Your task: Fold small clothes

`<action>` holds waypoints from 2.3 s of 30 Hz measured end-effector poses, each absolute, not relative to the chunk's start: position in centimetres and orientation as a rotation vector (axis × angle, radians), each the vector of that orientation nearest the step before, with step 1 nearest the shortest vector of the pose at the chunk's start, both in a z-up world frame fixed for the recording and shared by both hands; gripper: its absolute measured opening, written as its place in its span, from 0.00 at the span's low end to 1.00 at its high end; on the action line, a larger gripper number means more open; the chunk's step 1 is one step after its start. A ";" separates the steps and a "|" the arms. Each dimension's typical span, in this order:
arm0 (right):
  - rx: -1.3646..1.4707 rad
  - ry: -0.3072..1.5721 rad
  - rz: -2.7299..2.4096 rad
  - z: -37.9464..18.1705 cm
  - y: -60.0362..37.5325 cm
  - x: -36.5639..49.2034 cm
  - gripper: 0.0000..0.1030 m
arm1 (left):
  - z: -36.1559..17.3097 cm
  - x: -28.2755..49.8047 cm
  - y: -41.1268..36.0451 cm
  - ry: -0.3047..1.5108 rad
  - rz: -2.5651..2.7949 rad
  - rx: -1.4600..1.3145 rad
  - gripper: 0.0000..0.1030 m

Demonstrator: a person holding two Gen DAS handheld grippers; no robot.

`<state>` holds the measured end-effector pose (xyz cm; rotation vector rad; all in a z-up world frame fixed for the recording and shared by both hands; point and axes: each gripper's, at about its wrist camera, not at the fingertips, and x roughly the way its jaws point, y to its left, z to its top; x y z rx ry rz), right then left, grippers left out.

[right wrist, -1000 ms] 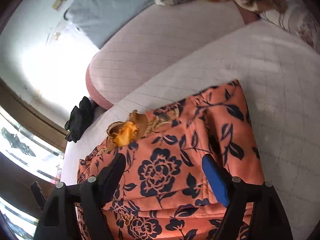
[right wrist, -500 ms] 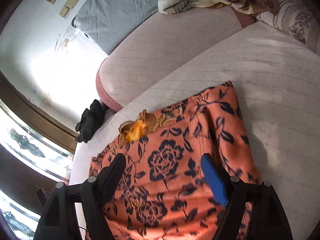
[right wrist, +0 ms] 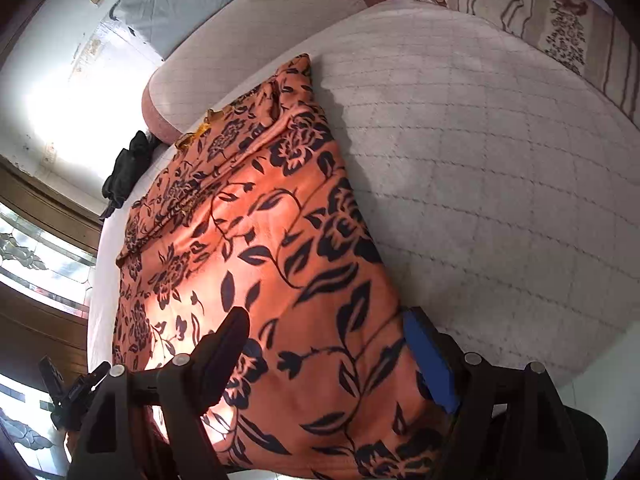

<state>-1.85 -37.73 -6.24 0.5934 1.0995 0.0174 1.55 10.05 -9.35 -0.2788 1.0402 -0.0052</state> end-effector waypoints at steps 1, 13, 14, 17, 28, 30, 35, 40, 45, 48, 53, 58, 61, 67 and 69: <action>0.595 1.126 0.013 -6.8 -38.0 -2.3 0.81 | -9.5 1.5 9.3 1.055 -0.001 -0.219 0.77; 0.592 1.116 -0.025 -6.4 -39.4 -4.9 0.81 | -9.7 -0.6 9.2 1.059 -0.017 -0.242 0.77; 0.599 1.123 -0.022 -6.7 -39.6 -4.9 0.81 | -9.6 -0.7 9.1 1.060 -0.018 -0.234 0.77; 0.631 1.156 0.024 -7.2 -39.4 -5.3 0.81 | -9.2 -1.3 9.4 1.053 -0.015 -0.265 0.77; 0.553 1.196 0.039 -7.7 -37.6 -6.0 0.53 | -10.3 -2.0 8.9 1.095 0.035 -0.180 0.66; 0.555 1.206 0.036 -7.8 -37.7 -6.0 0.33 | -10.1 -2.2 9.4 1.089 0.039 -0.196 0.40; 0.577 1.181 0.039 -7.2 -38.0 -6.4 0.33 | -9.3 -2.5 9.8 1.088 0.007 -0.221 0.13; 0.546 1.192 0.000 -7.4 -37.9 -6.4 0.78 | -9.9 -2.4 9.1 1.096 0.023 -0.184 0.61; 0.552 1.207 0.037 -8.0 -37.8 -5.9 0.07 | -9.6 -2.2 8.8 1.106 -0.023 -0.166 0.07; 0.589 1.174 0.062 -7.0 -38.1 -6.2 0.07 | -7.4 -2.5 9.9 1.060 -0.036 -0.248 0.07; 0.673 1.050 0.088 -3.0 -39.6 -6.7 0.07 | -4.2 -2.5 10.3 0.969 -0.059 -0.268 0.07; 0.727 1.146 0.071 -7.0 -39.9 -5.8 0.07 | -9.8 -1.4 10.6 1.132 -0.020 -0.290 0.07; 0.750 1.166 0.070 -8.1 -39.8 -5.9 0.07 | -8.3 -1.7 10.0 1.081 -0.036 -0.267 0.07; 0.757 1.150 0.100 -7.7 -40.0 -5.1 0.07 | -8.7 -0.6 10.0 1.098 -0.040 -0.264 0.07; 0.784 1.159 0.109 -8.2 -40.0 -4.9 0.07 | -8.7 -0.6 9.9 1.096 -0.045 -0.266 0.07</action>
